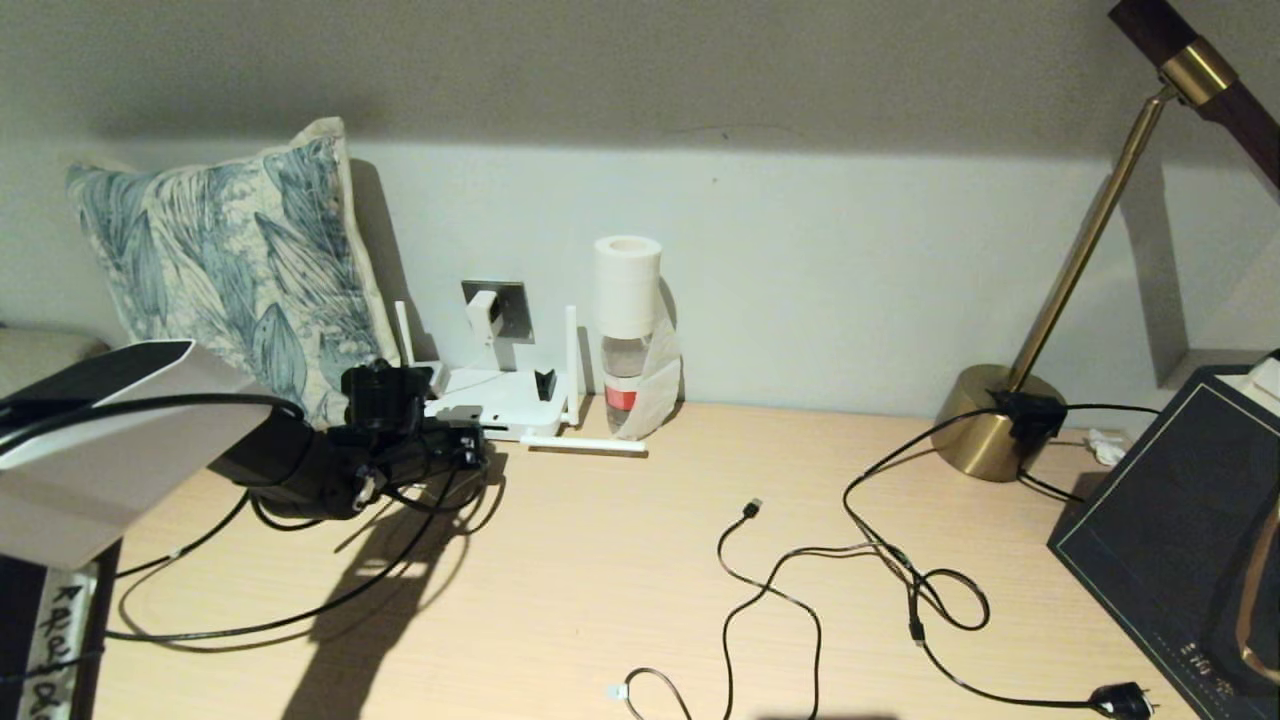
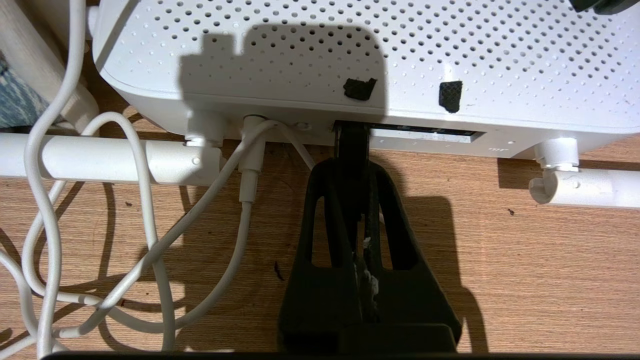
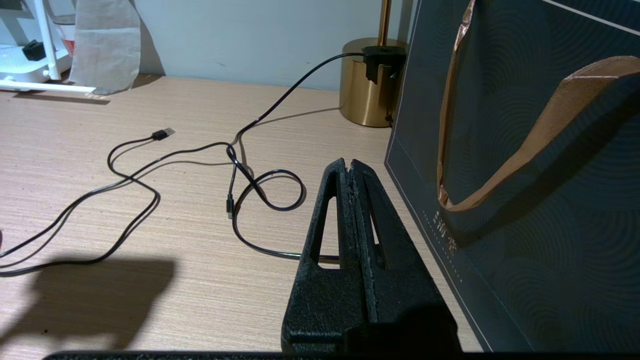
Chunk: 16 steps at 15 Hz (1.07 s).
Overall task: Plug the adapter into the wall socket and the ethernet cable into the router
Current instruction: Plug cable into router interface
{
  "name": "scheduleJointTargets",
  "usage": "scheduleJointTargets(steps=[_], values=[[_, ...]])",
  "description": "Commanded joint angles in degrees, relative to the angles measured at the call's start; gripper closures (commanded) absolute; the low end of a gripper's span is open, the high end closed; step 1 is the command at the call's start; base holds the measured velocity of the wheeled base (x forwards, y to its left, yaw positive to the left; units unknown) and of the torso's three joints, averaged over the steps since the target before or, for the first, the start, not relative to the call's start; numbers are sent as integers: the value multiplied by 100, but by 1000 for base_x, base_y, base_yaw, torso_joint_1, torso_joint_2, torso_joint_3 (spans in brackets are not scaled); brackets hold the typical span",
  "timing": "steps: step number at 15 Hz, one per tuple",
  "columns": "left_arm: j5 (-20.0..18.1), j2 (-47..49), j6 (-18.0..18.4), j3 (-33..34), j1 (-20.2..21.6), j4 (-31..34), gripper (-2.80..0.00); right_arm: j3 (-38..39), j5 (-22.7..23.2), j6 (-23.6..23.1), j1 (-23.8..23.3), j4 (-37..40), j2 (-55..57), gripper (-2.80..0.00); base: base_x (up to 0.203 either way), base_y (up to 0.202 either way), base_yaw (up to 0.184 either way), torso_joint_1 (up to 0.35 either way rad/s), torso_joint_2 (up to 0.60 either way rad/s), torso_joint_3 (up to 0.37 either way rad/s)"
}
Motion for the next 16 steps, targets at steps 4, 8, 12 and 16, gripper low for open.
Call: scheduleJointTargets(steps=[4,8,12,16], values=[[-2,-117,-12,-159,-7,331,0,202,-2,-2,1,-5,7,0,0,0,0,0,0,0],[-2,-170,-12,-280,-14,617,0,202,-2,-2,1,-5,7,0,0,0,0,0,0,0],[7,-179,-12,-475,-25,985,0,202,3,-2,1,-5,7,0,0,0,0,0,0,0],[7,-179,-12,-668,-25,1366,0,202,-2,-2,1,-5,7,0,0,0,0,0,0,0]])
